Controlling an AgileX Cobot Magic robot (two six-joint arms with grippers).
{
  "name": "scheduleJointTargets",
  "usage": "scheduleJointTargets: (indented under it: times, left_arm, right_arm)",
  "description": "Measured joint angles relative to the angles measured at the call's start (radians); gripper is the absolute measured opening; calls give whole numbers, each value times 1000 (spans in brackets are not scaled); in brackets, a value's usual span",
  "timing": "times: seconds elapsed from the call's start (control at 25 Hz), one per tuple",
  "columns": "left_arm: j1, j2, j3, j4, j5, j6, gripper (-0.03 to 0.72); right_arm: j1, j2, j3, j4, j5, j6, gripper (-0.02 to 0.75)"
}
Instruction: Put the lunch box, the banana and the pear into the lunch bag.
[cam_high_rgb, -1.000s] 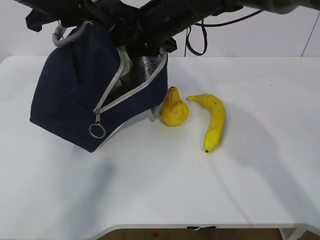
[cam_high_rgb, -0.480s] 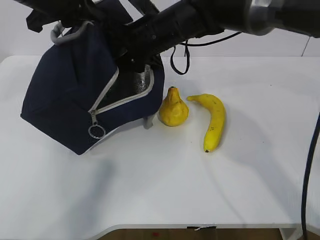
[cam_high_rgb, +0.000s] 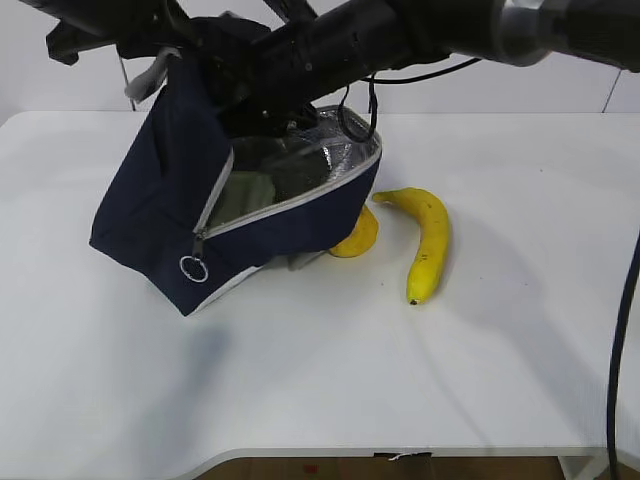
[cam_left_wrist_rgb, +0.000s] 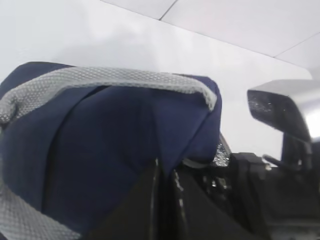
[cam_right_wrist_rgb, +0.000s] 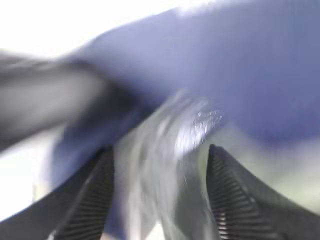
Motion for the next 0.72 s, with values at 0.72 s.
scheduleJointTargets:
  times: [0.72]
  left_arm:
    - [110, -2, -2, 137, 39, 0, -2]
  right_arm:
    - [-16, -20, -470, -755, 343, 341, 474]
